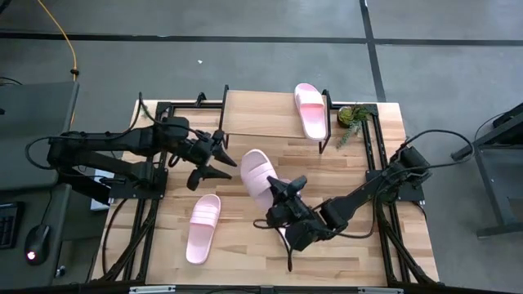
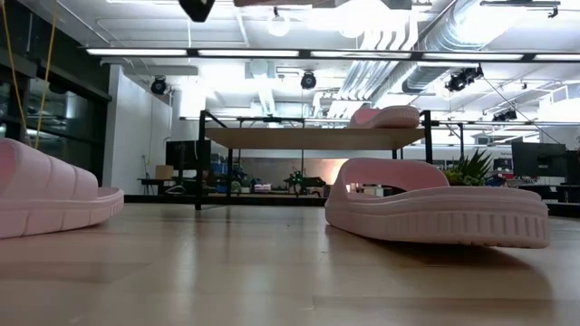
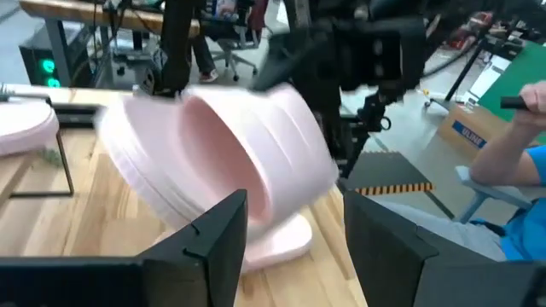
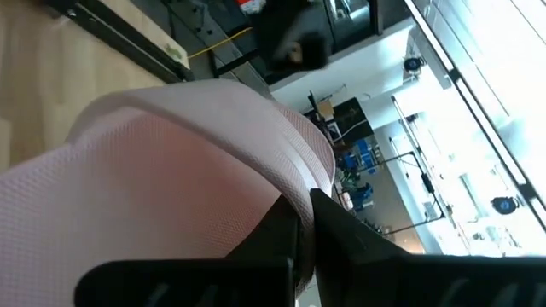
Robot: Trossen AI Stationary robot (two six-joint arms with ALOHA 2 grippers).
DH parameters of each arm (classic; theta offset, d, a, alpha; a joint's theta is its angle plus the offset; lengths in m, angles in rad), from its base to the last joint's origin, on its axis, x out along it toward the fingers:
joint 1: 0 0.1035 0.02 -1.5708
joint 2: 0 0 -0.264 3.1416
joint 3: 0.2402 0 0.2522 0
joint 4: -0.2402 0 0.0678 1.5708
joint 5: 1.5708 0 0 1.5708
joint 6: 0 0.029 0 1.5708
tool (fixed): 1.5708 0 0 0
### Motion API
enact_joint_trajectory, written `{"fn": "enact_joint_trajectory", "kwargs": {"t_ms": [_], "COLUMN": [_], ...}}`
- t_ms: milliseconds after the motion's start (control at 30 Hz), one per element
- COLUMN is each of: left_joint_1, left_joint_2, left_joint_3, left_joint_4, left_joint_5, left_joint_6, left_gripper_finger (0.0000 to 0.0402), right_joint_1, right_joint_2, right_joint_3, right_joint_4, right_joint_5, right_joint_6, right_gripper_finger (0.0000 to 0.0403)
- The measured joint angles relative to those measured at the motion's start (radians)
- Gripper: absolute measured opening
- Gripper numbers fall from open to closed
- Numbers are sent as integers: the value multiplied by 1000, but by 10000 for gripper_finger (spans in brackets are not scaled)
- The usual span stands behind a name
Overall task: Pick and place slides into the shelf
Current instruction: Put the pink slide on the shelf
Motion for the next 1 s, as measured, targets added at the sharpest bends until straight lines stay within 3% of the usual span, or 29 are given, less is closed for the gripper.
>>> {"fn": "enact_joint_trajectory", "kwargs": {"t_ms": [167,367,533,867,1000], "left_joint_1": [0,0,0,0,0], "left_joint_2": [-4,-4,-4,-4,-4], "left_joint_3": [0,0,0,0,0], "left_joint_4": [-58,-68,-62,-61,-61], "left_joint_5": [-1,-1,-26,-53,-70], "left_joint_6": [19,37,52,52,52], "left_gripper_finger": [179,179,179,179,179], "right_joint_1": [-39,-135,-226,-393,-496], "right_joint_2": [-52,-144,-210,-243,-249], "right_joint_3": [0,0,0,0,0], "right_joint_4": [-54,-204,-302,-341,-353], "right_joint_5": [-22,-192,-273,-339,-469], "right_joint_6": [56,221,311,280,288], "right_gripper_finger": [0,0,0,0,0]}}
